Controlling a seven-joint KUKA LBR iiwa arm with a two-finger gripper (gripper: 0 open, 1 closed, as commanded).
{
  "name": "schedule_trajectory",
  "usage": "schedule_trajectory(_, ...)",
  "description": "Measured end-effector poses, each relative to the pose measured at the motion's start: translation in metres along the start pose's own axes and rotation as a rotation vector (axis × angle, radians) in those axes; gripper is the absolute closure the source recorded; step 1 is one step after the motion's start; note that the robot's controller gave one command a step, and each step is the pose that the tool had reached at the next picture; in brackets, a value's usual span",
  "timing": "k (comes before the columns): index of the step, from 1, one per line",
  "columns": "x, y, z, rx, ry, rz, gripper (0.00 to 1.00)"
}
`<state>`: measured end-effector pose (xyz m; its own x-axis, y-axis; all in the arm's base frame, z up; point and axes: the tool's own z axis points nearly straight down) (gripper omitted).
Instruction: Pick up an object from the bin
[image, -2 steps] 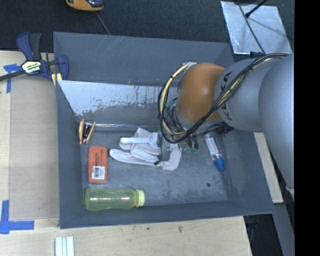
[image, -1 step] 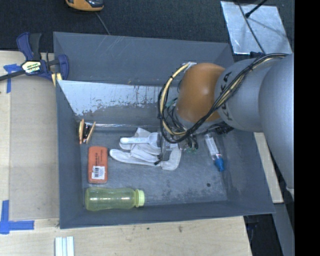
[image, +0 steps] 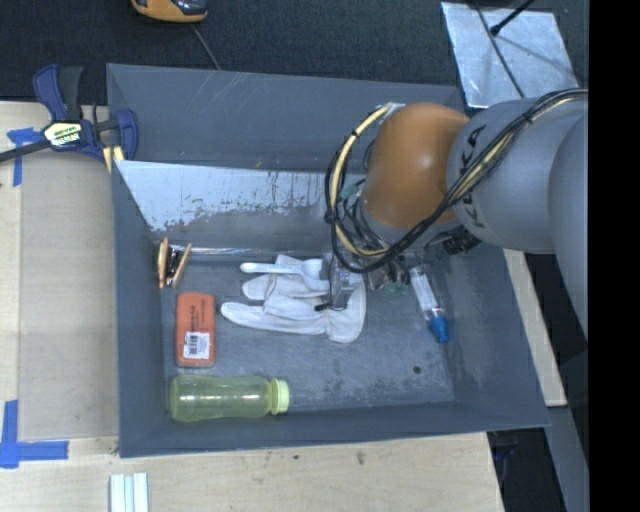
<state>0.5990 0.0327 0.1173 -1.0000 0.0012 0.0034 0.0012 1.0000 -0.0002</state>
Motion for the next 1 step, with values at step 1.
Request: schedule_trajectory(1,-0.0212,0.0697,-0.1101,0.000,-0.007,-0.247,1.00)
